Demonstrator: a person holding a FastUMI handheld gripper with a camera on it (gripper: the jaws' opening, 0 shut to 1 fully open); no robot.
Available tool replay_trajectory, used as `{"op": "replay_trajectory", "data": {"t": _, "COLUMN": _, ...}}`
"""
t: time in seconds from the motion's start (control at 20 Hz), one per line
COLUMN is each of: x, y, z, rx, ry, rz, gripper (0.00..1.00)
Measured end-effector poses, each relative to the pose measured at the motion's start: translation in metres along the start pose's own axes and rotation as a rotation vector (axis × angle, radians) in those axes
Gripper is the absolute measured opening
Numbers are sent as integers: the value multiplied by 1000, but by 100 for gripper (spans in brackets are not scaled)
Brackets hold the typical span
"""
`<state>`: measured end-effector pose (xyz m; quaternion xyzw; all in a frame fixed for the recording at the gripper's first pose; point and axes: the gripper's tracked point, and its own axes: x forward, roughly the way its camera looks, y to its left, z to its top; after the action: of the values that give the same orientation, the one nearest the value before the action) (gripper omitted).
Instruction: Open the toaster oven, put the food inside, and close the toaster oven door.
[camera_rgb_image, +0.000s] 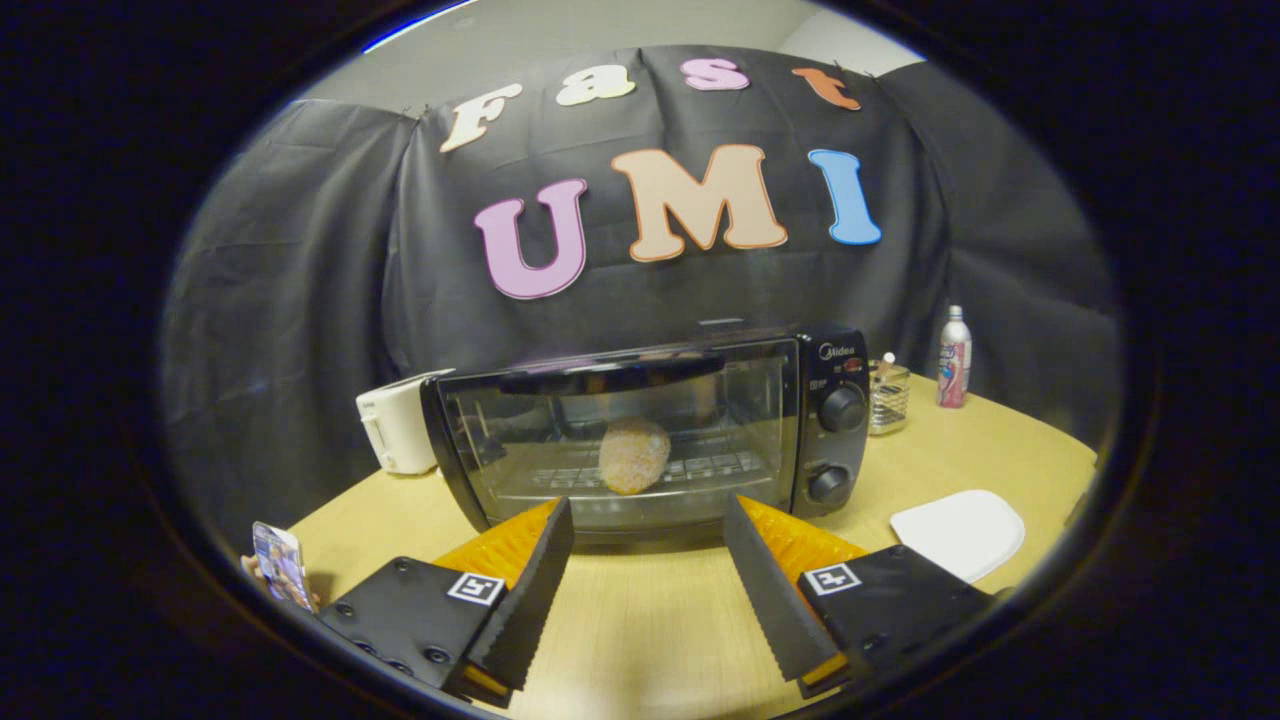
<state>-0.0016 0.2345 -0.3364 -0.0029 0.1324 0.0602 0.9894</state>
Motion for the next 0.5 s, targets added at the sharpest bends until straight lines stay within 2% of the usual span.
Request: {"op": "replay_trajectory", "data": {"t": 0.5, "x": -36, "y": -63, "z": 69, "rx": -42, "ry": -100, "rz": -24, "gripper": 93}}
